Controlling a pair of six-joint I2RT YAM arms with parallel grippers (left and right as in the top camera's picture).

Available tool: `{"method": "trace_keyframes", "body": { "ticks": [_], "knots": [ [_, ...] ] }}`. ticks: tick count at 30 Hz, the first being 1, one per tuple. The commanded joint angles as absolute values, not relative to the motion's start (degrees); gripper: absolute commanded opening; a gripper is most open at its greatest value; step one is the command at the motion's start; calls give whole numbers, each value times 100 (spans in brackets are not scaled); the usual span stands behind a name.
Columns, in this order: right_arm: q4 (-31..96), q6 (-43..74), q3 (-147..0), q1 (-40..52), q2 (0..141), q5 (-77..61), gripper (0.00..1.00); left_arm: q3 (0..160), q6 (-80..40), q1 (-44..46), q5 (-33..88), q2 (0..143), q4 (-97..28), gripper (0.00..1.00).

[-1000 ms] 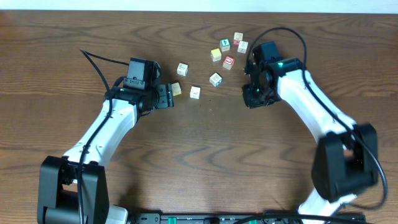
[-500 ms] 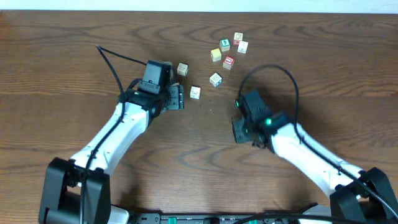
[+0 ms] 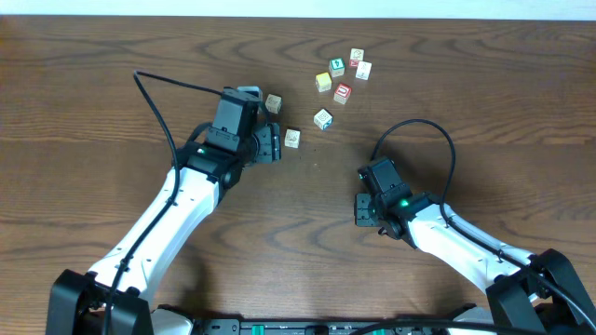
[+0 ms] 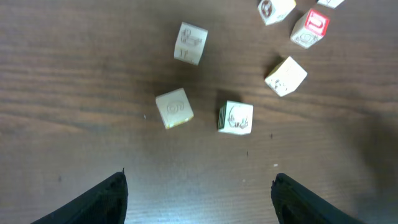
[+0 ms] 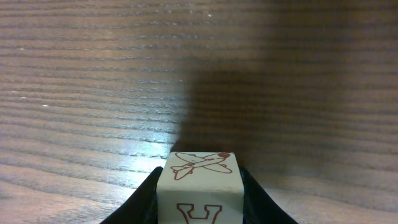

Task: Lift 5 blocks
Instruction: 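Close the left gripper on the white 6 block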

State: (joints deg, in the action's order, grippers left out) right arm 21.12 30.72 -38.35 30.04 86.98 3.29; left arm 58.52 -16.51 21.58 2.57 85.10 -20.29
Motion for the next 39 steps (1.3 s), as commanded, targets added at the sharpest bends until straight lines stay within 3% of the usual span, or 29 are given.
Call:
{"method": "trace_keyframes", "body": {
  "ticks": [1, 12, 26, 33, 39],
  "knots": [
    [2099, 3441, -3732, 3057, 8696, 316, 9, 5607, -1763, 2237, 141, 8497, -1962, 75],
    [2123, 3603, -3699, 3124, 8744, 99, 17, 5494, -1710, 2231, -73, 9238, -996, 79],
    [2298, 3618, -3699, 3124, 8744, 93, 39, 5494, -2626, 2231, -871, 10197, -259, 79],
    [2338, 3616, -3699, 3124, 8744, -152, 54, 5494, -2628, 2231, -888, 10307, 60, 79],
    [2355, 3446, -3706, 3122, 8744, -351, 60, 5494, -2628, 2224, -963, 10479, 226, 77]
  ]
}}
